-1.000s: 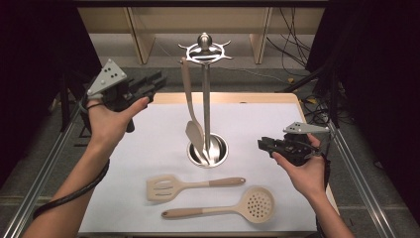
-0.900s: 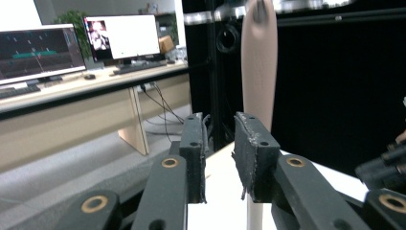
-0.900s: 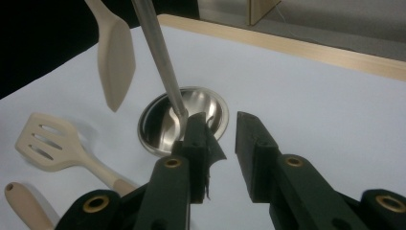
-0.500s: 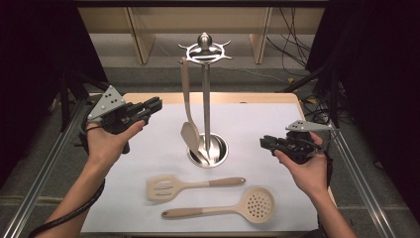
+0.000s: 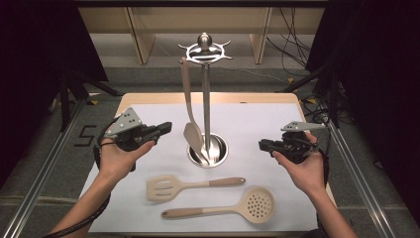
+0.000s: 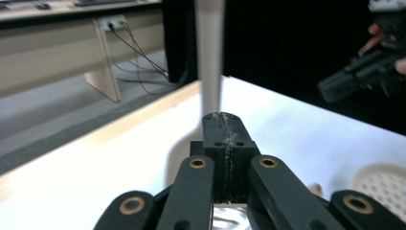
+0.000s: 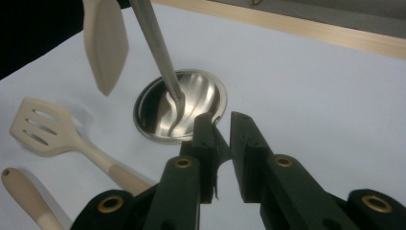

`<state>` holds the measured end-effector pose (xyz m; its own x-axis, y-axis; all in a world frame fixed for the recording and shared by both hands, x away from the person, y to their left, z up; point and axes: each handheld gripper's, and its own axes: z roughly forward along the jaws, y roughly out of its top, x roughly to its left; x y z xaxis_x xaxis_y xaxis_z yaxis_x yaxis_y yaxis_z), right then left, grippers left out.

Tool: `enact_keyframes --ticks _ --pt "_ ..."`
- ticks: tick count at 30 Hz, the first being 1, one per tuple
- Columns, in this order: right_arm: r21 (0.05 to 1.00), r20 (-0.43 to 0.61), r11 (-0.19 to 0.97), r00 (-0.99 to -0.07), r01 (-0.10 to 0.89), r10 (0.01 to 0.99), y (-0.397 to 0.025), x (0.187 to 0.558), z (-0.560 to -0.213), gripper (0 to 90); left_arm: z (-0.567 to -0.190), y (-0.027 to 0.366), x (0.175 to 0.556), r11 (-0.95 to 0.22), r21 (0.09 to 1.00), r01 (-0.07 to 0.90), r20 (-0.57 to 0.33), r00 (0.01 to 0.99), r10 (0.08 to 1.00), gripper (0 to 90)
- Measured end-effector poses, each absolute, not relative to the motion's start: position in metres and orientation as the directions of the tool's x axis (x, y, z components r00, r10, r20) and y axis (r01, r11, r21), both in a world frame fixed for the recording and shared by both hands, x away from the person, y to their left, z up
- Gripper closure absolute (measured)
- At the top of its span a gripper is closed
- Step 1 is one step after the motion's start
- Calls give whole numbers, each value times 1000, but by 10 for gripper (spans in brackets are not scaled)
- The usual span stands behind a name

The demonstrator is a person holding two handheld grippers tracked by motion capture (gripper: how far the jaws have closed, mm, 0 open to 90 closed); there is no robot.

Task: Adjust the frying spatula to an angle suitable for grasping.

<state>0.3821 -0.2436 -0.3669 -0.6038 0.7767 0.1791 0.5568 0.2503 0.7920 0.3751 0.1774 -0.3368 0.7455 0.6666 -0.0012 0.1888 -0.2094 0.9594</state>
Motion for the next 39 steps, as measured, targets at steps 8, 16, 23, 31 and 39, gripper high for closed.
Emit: enact_keyframes --ticks 8,16,23,31,39 --pt "760 178 262 -578 595 797 -244 376 -366 870 -353 155 366 -262 936 235 -36 804 594 890" --pt "753 173 267 -573 601 801 -244 377 -365 877 -370 132 361 -340 896 286 -60 836 546 890" --pt "752 174 265 -570 604 803 -246 378 -366 875 -385 112 361 -417 861 292 -55 868 493 890" --pt "746 183 262 -567 612 803 -245 377 -366 871 -400 94 362 -506 809 297 -56 898 437 890" --pt "748 177 266 -569 608 803 -245 378 -366 867 -414 83 364 -593 743 309 -59 914 402 890"
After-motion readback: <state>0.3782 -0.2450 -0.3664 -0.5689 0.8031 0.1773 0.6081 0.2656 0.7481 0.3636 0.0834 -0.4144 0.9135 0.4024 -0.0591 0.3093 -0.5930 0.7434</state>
